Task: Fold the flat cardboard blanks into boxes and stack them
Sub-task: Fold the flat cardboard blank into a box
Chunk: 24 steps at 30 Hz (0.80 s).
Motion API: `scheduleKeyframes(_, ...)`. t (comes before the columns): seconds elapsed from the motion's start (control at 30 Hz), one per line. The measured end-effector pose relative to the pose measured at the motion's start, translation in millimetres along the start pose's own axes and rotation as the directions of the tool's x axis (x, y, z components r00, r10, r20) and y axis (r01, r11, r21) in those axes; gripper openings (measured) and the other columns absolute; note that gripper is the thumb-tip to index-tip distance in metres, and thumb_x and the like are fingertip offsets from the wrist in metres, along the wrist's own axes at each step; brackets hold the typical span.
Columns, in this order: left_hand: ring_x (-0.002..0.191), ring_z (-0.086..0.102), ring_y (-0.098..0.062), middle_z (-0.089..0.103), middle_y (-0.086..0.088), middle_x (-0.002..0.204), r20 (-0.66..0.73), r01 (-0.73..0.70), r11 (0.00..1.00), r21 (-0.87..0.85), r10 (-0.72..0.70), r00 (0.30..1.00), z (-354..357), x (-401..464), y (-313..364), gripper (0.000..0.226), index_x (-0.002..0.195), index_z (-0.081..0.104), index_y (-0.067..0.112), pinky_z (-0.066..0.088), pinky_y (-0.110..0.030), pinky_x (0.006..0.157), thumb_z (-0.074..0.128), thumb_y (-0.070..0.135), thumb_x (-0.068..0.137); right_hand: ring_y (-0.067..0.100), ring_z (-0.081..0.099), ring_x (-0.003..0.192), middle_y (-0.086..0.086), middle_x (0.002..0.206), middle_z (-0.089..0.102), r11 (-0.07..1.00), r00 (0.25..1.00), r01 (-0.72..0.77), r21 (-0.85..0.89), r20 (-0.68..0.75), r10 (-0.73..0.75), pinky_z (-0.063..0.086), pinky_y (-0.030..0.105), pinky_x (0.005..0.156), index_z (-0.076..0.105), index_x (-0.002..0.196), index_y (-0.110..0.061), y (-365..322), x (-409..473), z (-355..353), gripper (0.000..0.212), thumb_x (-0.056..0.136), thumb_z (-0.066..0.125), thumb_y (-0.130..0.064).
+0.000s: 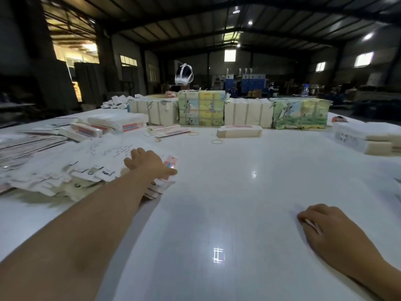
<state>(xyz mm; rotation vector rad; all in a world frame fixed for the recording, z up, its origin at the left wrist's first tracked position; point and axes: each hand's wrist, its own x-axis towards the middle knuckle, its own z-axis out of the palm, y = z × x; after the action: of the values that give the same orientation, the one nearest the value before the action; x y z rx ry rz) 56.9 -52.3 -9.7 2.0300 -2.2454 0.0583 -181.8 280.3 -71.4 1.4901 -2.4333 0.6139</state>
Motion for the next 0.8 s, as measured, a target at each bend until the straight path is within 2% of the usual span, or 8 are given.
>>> scheduleKeyframes(0.1, 0.119, 0.034, -0.029, 0.038, -0.014, 0.129, -0.011, 0.045, 0.999, 0.024, -0.045, 0.999, 13.1, 14.2, -9.3, 0.103, 0.124, 0.043, 0.010, 0.032, -0.040, 0.091, 0.067, 0.080, 0.052, 0.007, 0.045, 0.095, -0.018, 0.098, 0.051, 1.000, 1.000, 0.004, 0.005, 0.015, -0.004, 0.036, 0.026, 0.078, 0.068, 0.105, -0.028, -0.1, 0.3, -0.6, 0.020, 0.092, 0.054, -0.024)
scheduleKeyframes(0.33, 0.108, 0.051, -0.030, 0.053, -0.013, 0.114, -0.006, 0.078, 0.974, -0.214, -0.082, 0.997, 2.1, 32.8, -20.3, 0.079, 0.118, 0.046, 0.009, 0.045, -0.042, 0.092, 0.084, 0.045, 0.059, 0.007, 0.042, 0.092, -0.017, 0.098, 0.052, 1.000, 1.000, -0.010, 0.018, 0.029, 0.009, 0.036, 0.027, 0.078, 0.068, 0.104, -0.027, -4.1, -1.2, -4.0, 0.019, 0.092, 0.055, -0.023)
scheduleKeyframes(0.43, 0.114, 0.045, -0.030, 0.048, -0.015, 0.121, -0.142, 0.053, 0.992, -0.111, -0.068, 0.988, 2.4, 27.2, -19.3, 0.069, 0.122, 0.044, 0.011, 0.042, -0.042, 0.093, 0.078, 0.041, 0.071, 0.010, 0.044, 0.090, -0.014, 0.097, 0.055, 1.000, 1.000, -0.008, 0.011, 0.021, 0.007, 0.038, 0.029, 0.077, 0.070, 0.102, -0.024, -4.4, -1.2, -3.8, 0.018, 0.090, 0.057, -0.019)
scheduleKeyframes(0.5, 0.108, 0.048, -0.028, 0.053, -0.013, 0.115, -0.283, 0.011, 0.999, -0.045, -0.024, 0.959, -3.4, 21.7, -14.7, 0.048, 0.119, 0.046, 0.012, 0.039, -0.039, 0.089, 0.067, 0.035, 0.082, 0.011, 0.045, 0.090, -0.013, 0.097, 0.056, 1.000, 1.000, -0.006, 0.010, 0.014, 0.006, 0.039, 0.030, 0.078, 0.070, 0.101, -0.022, -4.9, -2.2, -4.3, 0.017, 0.090, 0.058, -0.019)
scheduleKeyframes(0.57, 0.090, 0.055, -0.025, 0.060, -0.009, 0.102, -0.315, -0.083, 0.980, -0.180, 0.022, 0.949, -12.6, 14.4, -7.0, 0.028, 0.115, 0.052, 0.016, 0.040, -0.035, 0.077, 0.058, 0.024, 0.088, 0.011, 0.047, 0.093, -0.012, 0.102, 0.057, 1.000, 1.000, -0.003, 0.010, 0.013, 0.003, 0.039, 0.029, 0.080, 0.070, 0.104, -0.023, -5.1, -2.3, -4.9, 0.018, 0.091, 0.057, -0.021)
scheduleKeyframes(0.63, 0.076, 0.059, -0.019, 0.062, -0.005, 0.098, -0.228, -0.177, 0.831, -0.528, 0.063, 0.972, -21.8, 0.3, 6.4, 0.021, 0.110, 0.059, 0.019, 0.047, -0.031, 0.065, 0.058, 0.018, 0.089, 0.011, 0.047, 0.101, -0.011, 0.111, 0.057, 1.000, 0.999, 0.001, -0.017, 0.043, -0.001, 0.038, 0.026, 0.084, 0.067, 0.110, -0.025, -4.1, -1.5, -4.1, 0.022, 0.093, 0.053, -0.025)
scheduleKeyframes(0.7, 0.073, 0.064, -0.017, 0.065, -0.005, 0.099, -0.126, -0.201, 0.565, -0.800, 0.169, 0.978, -29.5, -28.7, 24.2, 0.012, 0.100, 0.064, 0.019, 0.054, -0.032, 0.060, 0.063, 0.017, 0.088, 0.010, 0.046, 0.108, -0.011, 0.118, 0.055, 0.999, 0.996, 0.001, -0.048, 0.085, 0.003, 0.037, 0.023, 0.087, 0.063, 0.116, -0.027, -3.4, -0.2, -2.8, 0.026, 0.095, 0.048, -0.028)
scheduleKeyframes(0.8, 0.072, 0.069, -0.016, 0.069, 0.000, 0.090, -0.017, -0.213, 0.404, -0.890, 0.436, 0.900, -28.8, -84.0, 52.8, 0.010, 0.087, 0.065, 0.022, 0.053, -0.028, 0.055, 0.062, 0.013, 0.089, 0.013, 0.054, 0.103, -0.003, 0.121, 0.057, 0.971, 0.994, -0.068, 0.231, -0.064, 0.085, 0.038, 0.022, 0.082, 0.057, 0.128, -0.022, -5.1, 0.3, -7.7, 0.033, 0.095, 0.052, -0.024)
